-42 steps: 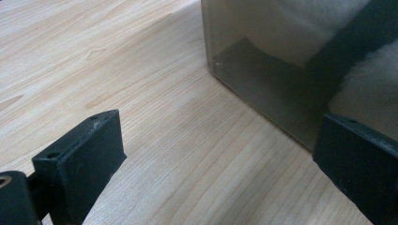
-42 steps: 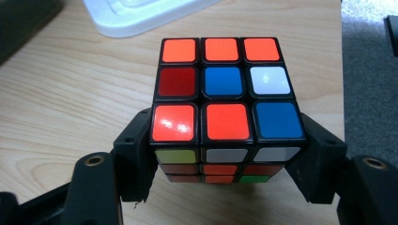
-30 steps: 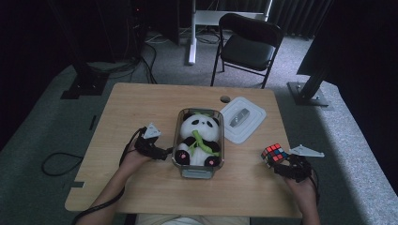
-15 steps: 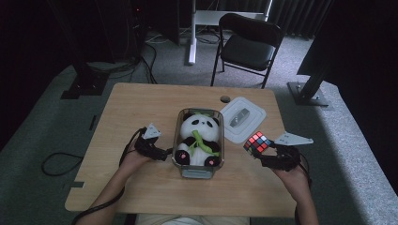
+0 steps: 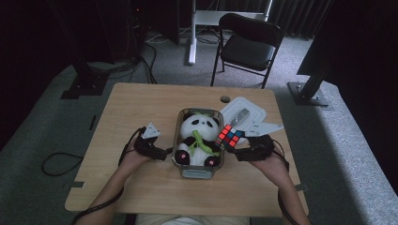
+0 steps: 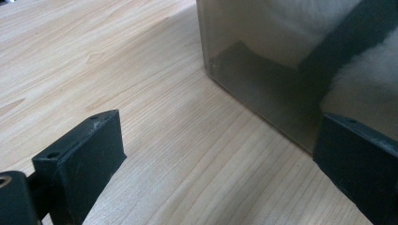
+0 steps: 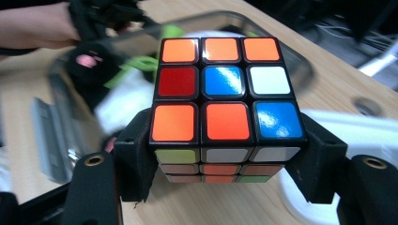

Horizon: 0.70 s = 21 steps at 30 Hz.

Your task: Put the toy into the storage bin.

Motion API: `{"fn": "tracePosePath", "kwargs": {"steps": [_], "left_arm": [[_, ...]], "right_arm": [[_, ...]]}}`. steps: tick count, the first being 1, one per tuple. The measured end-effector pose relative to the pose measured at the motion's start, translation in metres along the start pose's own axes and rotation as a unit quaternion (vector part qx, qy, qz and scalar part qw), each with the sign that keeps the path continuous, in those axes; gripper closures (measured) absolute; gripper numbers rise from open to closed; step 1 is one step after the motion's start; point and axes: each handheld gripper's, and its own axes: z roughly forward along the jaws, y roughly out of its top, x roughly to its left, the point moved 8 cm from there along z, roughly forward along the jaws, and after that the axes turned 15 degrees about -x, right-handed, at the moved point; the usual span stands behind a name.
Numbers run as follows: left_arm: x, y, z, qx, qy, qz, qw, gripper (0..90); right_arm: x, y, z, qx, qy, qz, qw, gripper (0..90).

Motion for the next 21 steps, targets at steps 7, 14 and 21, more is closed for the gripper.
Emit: {"fn": "tracePosePath", "kwargs": {"steps": [7, 14, 21], "left_arm": [[0.001, 0.000, -0.002, 0.001, 0.004, 0.003, 1.0000, 3.1], [0.002, 0.000, -0.002, 0.003, 0.003, 0.005, 1.0000, 3.1], [0.003, -0.002, 0.000, 0.005, 0.000, 0.006, 1.0000, 3.1]], "right_arm": [[0.022, 0.008, 0.027, 0.004, 0.059, -0.010, 0.9982, 33.6], [0.043, 0.007, 0.044, 0.020, 0.112, -0.030, 0.9931, 33.6], [0.055, 0.006, 0.051, 0.026, 0.143, -0.037, 0.9886, 33.6]]}}
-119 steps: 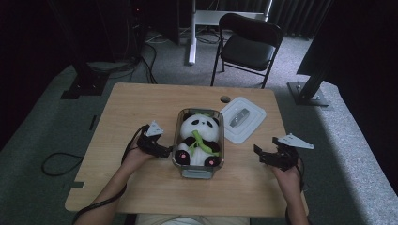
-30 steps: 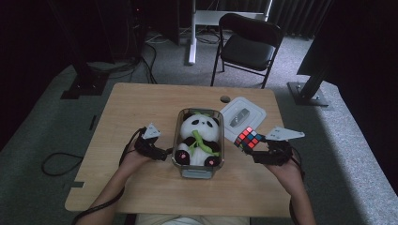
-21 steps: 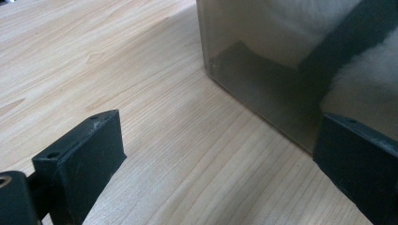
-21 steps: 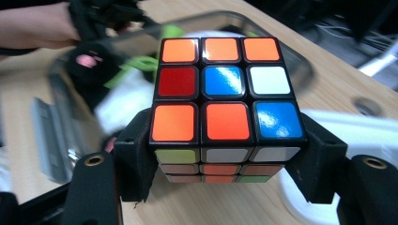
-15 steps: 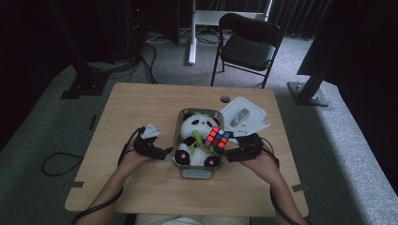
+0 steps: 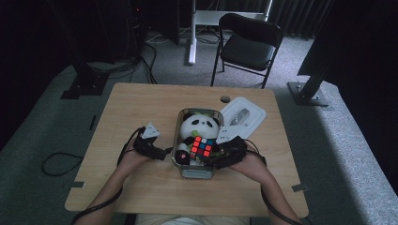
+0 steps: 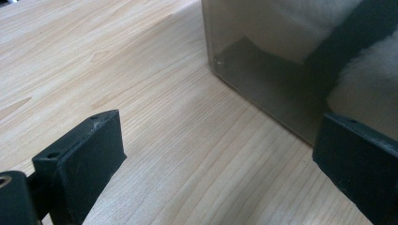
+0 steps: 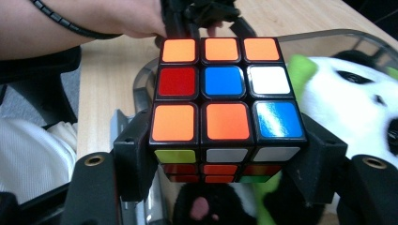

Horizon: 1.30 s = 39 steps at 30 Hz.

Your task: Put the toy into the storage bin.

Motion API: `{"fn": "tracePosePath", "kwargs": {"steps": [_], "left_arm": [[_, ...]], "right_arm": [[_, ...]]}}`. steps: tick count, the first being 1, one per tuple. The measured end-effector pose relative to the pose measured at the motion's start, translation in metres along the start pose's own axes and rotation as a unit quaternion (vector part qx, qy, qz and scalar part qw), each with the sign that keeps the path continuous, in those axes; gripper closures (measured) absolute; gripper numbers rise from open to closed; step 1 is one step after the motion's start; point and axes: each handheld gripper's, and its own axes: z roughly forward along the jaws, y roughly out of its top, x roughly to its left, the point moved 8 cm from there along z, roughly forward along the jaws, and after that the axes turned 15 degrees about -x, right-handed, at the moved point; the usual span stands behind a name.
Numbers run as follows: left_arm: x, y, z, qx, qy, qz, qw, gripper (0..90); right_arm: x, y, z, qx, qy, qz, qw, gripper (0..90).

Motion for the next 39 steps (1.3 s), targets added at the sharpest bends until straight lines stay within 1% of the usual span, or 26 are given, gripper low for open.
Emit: {"fn": "tracePosePath", "kwargs": {"steps": [5, 8, 12, 13, 14, 15, 16, 18, 20, 21, 22, 24, 25, 27, 28, 29, 30, 31, 32, 33, 34, 35, 36, 37, 38, 39], "left_arm": [[0.000, 0.000, 0.000, -0.005, -0.005, -0.004, 1.0000, 3.1], [0.000, 0.000, -0.001, -0.005, -0.012, -0.006, 0.9999, 3.1], [0.002, 0.001, -0.004, -0.007, 0.000, -0.001, 1.0000, 3.2], [0.005, 0.007, -0.009, -0.020, 0.004, -0.002, 0.9998, 3.2], [0.007, 0.015, -0.015, -0.028, 0.004, -0.009, 0.9996, 4.8], [0.006, 0.020, -0.019, -0.034, 0.000, -0.014, 0.9993, 4.8], [0.006, 0.020, -0.019, -0.034, 0.000, -0.014, 0.9993, 4.8], [0.007, 0.036, -0.032, -0.035, 0.009, -0.023, 0.9991, 4.8], [0.007, 0.042, -0.036, -0.041, 0.009, -0.028, 0.9987, 4.8], [0.005, 0.049, -0.040, -0.050, 0.006, -0.034, 0.9982, 5.5], [0.002, 0.055, -0.044, -0.058, -0.002, -0.039, 0.9976, 5.6], [-0.007, 0.066, -0.050, -0.065, -0.021, -0.040, 0.9969, 5.5], [-0.015, 0.074, -0.053, -0.062, -0.021, -0.038, 0.9971, 5.5], [-0.019, 0.079, -0.054, -0.067, -0.018, -0.035, 0.9969, 5.6], [-0.028, 0.086, -0.055, -0.068, -0.029, -0.033, 0.9967, 5.6], [-0.033, 0.089, -0.057, -0.074, -0.032, -0.026, 0.9964, 10.4], [-0.033, 0.089, -0.057, -0.074, -0.032, -0.026, 0.9964, 21.5], [-0.038, 0.093, -0.059, -0.082, -0.039, -0.026, 0.9955, 21.5], [-0.043, 0.096, -0.060, -0.087, -0.053, -0.029, 0.9944, 26.9], [-0.055, 0.101, -0.061, -0.096, -0.094, -0.036, 0.9903, 47.0], [-0.055, 0.101, -0.061, -0.096, -0.094, -0.036, 0.9903, 52.5], [-0.061, 0.103, -0.061, -0.097, -0.107, -0.041, 0.9887, 56.0], [-0.066, 0.103, -0.060, -0.097, -0.121, -0.035, 0.9874, 60.3], [-0.072, 0.104, -0.059, -0.097, -0.127, -0.030, 0.9867, 60.3], [-0.077, 0.106, -0.058, -0.097, -0.137, -0.029, 0.9854, 61.0], [-0.083, 0.107, -0.058, -0.101, -0.151, -0.027, 0.9829, 67.2]], "right_arm": [[0.003, -0.001, 0.004, 0.008, 0.014, -0.005, 0.9999, 33.6], [0.004, -0.006, 0.008, 0.026, 0.015, -0.017, 0.9994, 33.6], [0.002, -0.012, 0.012, 0.036, 0.018, -0.004, 0.9992, 33.4], [0.003, -0.013, 0.012, 0.035, 0.015, -0.008, 0.9992, 33.0], [0.004, -0.008, 0.006, 0.016, 0.012, -0.003, 0.9998, 27.4], [0.004, -0.004, 0.003, 0.007, 0.011, -0.001, 0.9999, 25.8], [0.004, -0.004, 0.003, 0.007, 0.011, -0.001, 0.9999, 25.8], [0.001, 0.005, -0.008, -0.015, -0.001, 0.007, 0.9999, 24.9], [-0.001, 0.009, -0.011, -0.025, -0.007, 0.012, 0.9996, 25.8], [-0.003, 0.016, -0.017, -0.045, -0.015, 0.012, 0.9988, 35.5], [-0.003, 0.019, -0.019, -0.050, -0.015, 0.017, 0.9985, 38.9], [-0.003, 0.023, -0.021, -0.056, -0.020, 0.018, 0.9981, 48.1], [-0.002, 0.023, -0.021, -0.056, -0.021, 0.020, 0.9980, 51.8], [-0.002, 0.023, -0.020, -0.053, -0.026, 0.020, 0.9980, 52.0], [-0.001, 0.022, -0.017, -0.047, -0.021, 0.022, 0.9985, 58.4], [-0.001, 0.022, -0.016, -0.045, -0.019, 0.028, 0.9984, 60.5], [-0.002, 0.020, -0.015, -0.038, -0.011, 0.044, 0.9983, 63.1], [-0.002, 0.020, -0.015, -0.038, -0.011, 0.044, 0.9983, 63.1], [-0.003, 0.020, -0.014, -0.034, 0.002, 0.064, 0.9974, 66.2], [-0.005, 0.020, -0.014, -0.040, 0.000, 0.074, 0.9964, 71.0], [-0.006, 0.020, -0.014, -0.040, -0.006, 0.070, 0.9967, 72.5], [-0.005, 0.020, -0.014, -0.042, -0.009, 0.067, 0.9969, 75.3], [-0.004, 0.021, -0.014, -0.047, -0.008, 0.064, 0.9968, 77.2], [-0.004, 0.021, -0.014, -0.047, -0.008, 0.064, 0.9968, 77.2], [-0.003, 0.021, -0.013, -0.050, -0.006, 0.061, 0.9969, 78.0], [-0.001, 0.021, -0.011, -0.047, -0.009, 0.053, 0.9975, 80.9]]}}
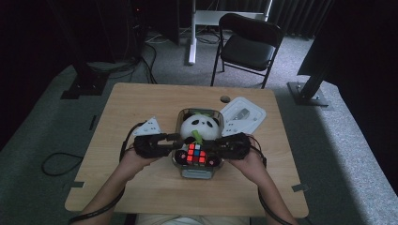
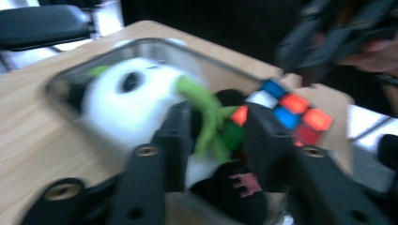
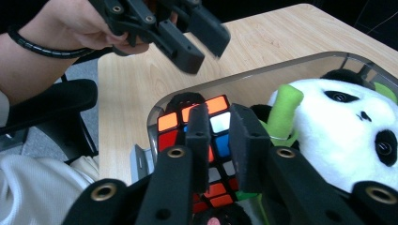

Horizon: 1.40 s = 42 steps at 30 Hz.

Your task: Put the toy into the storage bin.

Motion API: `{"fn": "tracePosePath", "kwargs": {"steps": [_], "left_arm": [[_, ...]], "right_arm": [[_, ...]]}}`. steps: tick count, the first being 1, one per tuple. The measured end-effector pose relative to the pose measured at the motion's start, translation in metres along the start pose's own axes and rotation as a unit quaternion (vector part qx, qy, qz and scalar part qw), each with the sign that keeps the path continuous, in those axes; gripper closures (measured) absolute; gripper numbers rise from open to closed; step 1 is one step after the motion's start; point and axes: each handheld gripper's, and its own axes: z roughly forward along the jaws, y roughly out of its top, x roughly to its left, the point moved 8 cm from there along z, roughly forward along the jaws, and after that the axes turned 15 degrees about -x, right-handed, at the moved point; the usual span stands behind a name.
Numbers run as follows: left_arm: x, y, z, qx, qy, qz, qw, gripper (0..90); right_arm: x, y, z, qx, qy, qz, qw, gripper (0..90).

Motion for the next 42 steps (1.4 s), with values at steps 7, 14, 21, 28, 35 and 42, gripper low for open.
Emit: {"fn": "tracePosePath", "kwargs": {"steps": [7, 14, 21, 28, 35, 42], "left_arm": [[-0.025, 0.001, 0.016, 0.026, -0.042, 0.043, 0.9979, 86.9], [-0.025, -0.004, 0.031, 0.054, -0.050, 0.040, 0.9965, 90.0], [-0.020, -0.012, 0.039, 0.086, -0.056, 0.044, 0.9938, 90.0], [-0.017, -0.019, 0.042, 0.110, -0.063, 0.043, 0.9910, 90.0], [-0.012, -0.027, 0.048, 0.130, -0.056, 0.051, 0.9886, 90.0], [-0.014, -0.027, 0.049, 0.140, -0.050, 0.066, 0.9867, 90.0]], "right_arm": [[-0.003, -0.006, 0.006, 0.007, -0.005, 0.010, 0.9999, 88.1], [-0.007, -0.010, 0.011, 0.020, -0.013, 0.014, 0.9996, 90.0], [-0.011, -0.019, 0.016, 0.041, -0.017, 0.022, 0.9988, 90.0], [-0.012, -0.027, 0.023, 0.071, -0.011, 0.024, 0.9971, 90.0], [-0.016, -0.034, 0.028, 0.097, -0.029, 0.025, 0.9946, 90.0], [-0.016, -0.035, 0.028, 0.099, -0.041, 0.023, 0.9939, 90.0]]}}
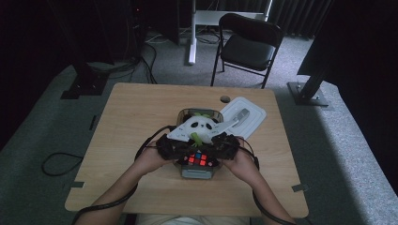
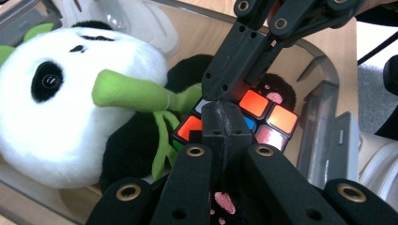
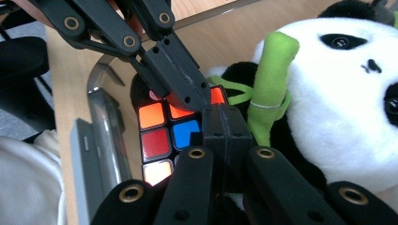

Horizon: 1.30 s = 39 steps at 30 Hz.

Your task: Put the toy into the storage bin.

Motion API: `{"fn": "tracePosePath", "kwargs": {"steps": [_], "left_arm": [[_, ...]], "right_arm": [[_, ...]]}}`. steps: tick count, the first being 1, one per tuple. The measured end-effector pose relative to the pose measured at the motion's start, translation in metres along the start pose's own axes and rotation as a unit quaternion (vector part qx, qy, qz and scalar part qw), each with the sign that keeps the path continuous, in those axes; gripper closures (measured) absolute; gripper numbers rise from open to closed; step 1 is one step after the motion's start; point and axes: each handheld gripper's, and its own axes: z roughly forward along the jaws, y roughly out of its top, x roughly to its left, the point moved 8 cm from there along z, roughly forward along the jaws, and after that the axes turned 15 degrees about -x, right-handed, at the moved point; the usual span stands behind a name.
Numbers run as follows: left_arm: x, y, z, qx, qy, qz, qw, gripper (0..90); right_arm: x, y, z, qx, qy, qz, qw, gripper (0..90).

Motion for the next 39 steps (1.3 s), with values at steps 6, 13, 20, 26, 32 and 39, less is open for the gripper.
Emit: {"fn": "tracePosePath", "kwargs": {"steps": [6, 13, 20, 26, 32, 39], "left_arm": [[-0.003, 0.007, -0.007, -0.022, -0.006, -0.003, 0.9997, 90.0], [-0.008, 0.021, -0.021, -0.058, -0.006, -0.019, 0.9981, 90.0], [-0.011, 0.019, -0.014, -0.042, -0.014, -0.018, 0.9988, 90.0], [-0.005, 0.011, -0.008, -0.033, 0.001, -0.023, 0.9992, 90.0], [-0.003, 0.005, -0.006, -0.021, 0.003, -0.025, 0.9995, 90.0], [-0.002, -0.001, 0.000, 0.007, 0.010, -0.007, 0.9999, 90.0]], "right_arm": [[0.003, 0.005, -0.006, -0.024, 0.021, 0.019, 0.9993, 90.0], [0.002, 0.016, -0.017, -0.059, 0.011, 0.029, 0.9978, 90.0], [-0.001, 0.013, -0.012, -0.052, 0.013, 0.031, 0.9981, 90.0], [0.000, 0.012, -0.006, -0.045, 0.011, 0.026, 0.9986, 90.0], [0.000, 0.008, 0.002, -0.039, 0.008, 0.027, 0.9988, 90.0], [-0.002, 0.002, 0.009, -0.015, -0.012, 0.016, 0.9997, 90.0]]}}
